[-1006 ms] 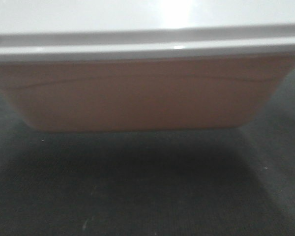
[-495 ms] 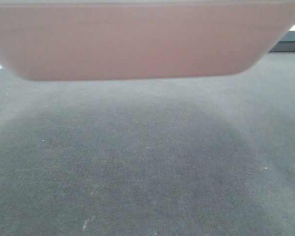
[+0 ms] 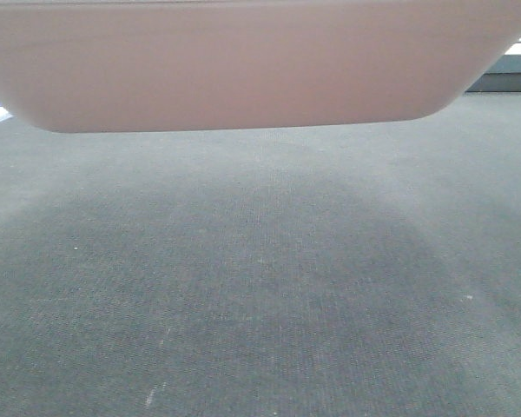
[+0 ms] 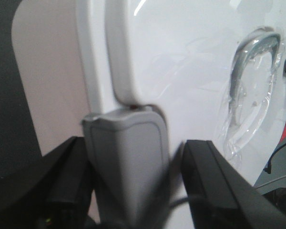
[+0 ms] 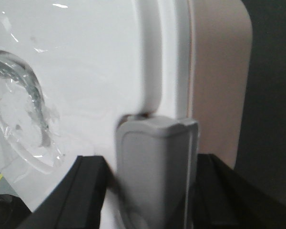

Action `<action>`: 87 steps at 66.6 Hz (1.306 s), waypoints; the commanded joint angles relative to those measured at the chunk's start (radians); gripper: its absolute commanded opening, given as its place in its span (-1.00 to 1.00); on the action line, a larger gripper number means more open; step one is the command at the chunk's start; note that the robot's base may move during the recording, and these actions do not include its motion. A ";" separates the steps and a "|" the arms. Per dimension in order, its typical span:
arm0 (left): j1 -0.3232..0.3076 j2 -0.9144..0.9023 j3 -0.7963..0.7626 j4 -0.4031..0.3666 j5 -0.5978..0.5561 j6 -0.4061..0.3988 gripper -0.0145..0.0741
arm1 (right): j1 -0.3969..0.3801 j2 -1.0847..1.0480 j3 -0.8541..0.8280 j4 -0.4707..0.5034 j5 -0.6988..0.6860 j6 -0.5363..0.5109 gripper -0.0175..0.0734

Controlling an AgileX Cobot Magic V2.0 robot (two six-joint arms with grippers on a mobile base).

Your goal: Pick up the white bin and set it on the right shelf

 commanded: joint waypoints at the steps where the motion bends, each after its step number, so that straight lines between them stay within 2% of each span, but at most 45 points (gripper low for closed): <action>1: -0.015 -0.016 -0.037 -0.187 0.039 0.014 -0.08 | 0.008 -0.016 -0.038 0.154 0.130 -0.011 0.32; 12: -0.015 -0.016 -0.037 -0.236 0.011 0.014 -0.08 | 0.008 -0.016 -0.038 0.154 0.130 -0.011 0.32; 27: -0.015 -0.016 -0.037 -0.257 0.003 0.012 -0.08 | 0.008 -0.016 -0.038 0.154 0.130 -0.011 0.31; 87: -0.015 -0.016 -0.037 -0.252 0.003 0.005 -0.08 | 0.008 -0.016 -0.038 0.154 0.112 -0.011 0.32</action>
